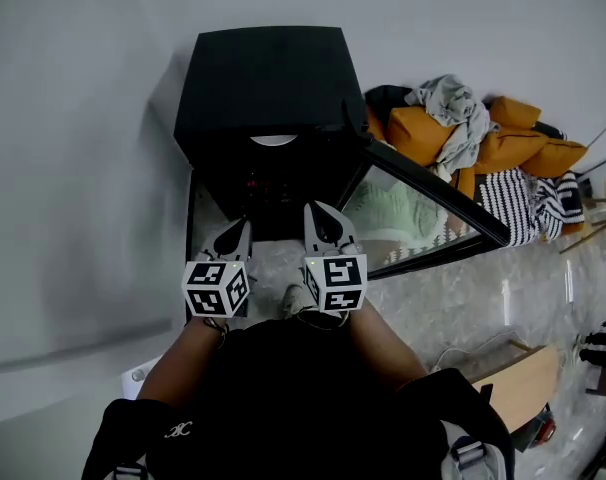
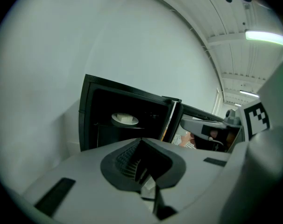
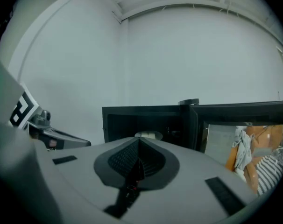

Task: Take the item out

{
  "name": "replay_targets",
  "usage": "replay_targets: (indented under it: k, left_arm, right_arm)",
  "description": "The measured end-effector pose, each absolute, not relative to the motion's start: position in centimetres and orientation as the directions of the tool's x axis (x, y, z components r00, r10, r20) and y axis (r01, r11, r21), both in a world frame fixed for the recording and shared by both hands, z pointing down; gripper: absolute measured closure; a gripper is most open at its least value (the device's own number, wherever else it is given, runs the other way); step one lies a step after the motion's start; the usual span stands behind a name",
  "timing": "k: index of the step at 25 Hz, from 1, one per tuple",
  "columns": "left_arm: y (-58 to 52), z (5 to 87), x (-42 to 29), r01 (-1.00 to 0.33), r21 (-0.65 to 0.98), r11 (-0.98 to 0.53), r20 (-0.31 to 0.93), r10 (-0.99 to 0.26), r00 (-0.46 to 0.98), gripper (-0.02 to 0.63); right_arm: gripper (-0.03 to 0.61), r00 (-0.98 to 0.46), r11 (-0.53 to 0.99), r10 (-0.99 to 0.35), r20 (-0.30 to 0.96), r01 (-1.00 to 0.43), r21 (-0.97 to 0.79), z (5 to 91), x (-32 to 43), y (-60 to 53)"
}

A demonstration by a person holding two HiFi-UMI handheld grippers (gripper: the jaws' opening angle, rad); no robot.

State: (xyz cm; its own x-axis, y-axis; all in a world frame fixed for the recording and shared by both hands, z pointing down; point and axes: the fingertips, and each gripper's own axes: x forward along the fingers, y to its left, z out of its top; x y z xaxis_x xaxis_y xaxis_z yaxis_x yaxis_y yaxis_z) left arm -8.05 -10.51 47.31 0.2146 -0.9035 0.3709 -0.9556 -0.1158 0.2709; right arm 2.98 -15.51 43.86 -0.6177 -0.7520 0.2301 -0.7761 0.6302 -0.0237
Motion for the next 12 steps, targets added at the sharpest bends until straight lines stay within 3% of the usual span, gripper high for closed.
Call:
replay_targets:
  k: [12]
  left_arm:
    - [-17.4, 48.3, -9.5, -0.96, 0.27, -0.079, 0.392, -0.901, 0.184, 0.606]
  right_arm:
    - [0.571, -0.642, 0.674, -0.715, 0.276, -0.738, 0.03, 45.0, 0.7, -21.6]
